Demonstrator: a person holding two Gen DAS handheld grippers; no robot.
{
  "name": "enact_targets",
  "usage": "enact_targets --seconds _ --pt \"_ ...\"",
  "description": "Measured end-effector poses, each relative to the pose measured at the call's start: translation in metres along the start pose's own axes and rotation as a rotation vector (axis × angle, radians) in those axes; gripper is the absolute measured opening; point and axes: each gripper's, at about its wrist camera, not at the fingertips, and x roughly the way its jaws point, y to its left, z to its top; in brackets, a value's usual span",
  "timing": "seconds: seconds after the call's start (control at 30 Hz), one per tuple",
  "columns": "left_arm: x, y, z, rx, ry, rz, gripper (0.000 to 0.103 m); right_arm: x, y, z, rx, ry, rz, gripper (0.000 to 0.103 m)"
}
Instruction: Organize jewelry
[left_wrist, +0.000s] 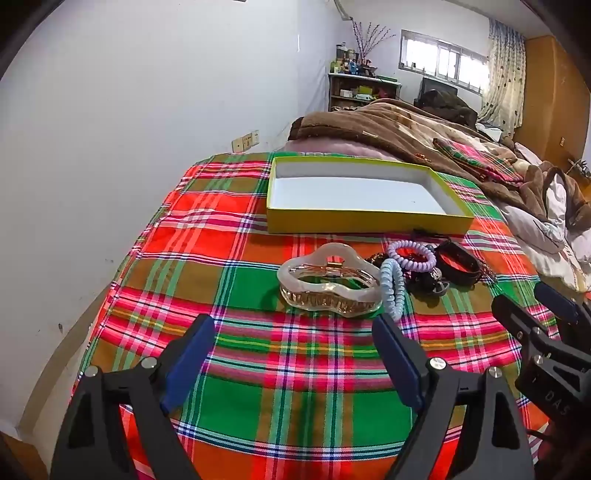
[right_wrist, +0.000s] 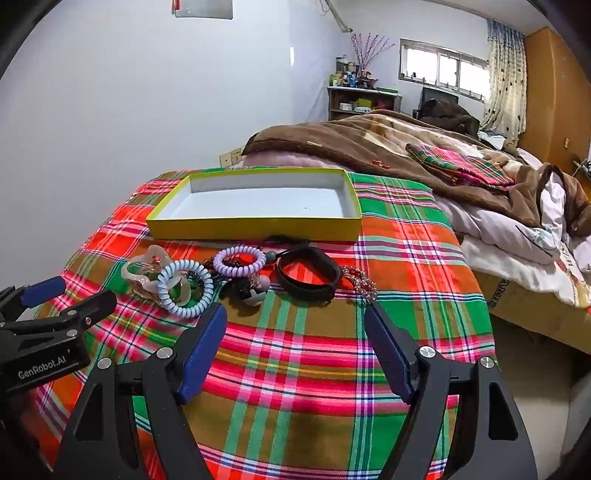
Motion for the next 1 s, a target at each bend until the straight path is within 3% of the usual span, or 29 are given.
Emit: enact_targets --seconds 1.0 --pt "-0.0049 0.0019 0.0008 0.002 -0.001 0.026 0.089 -0.0046 -0.0004 0.0021 0.013 -0.005 0.019 0.077"
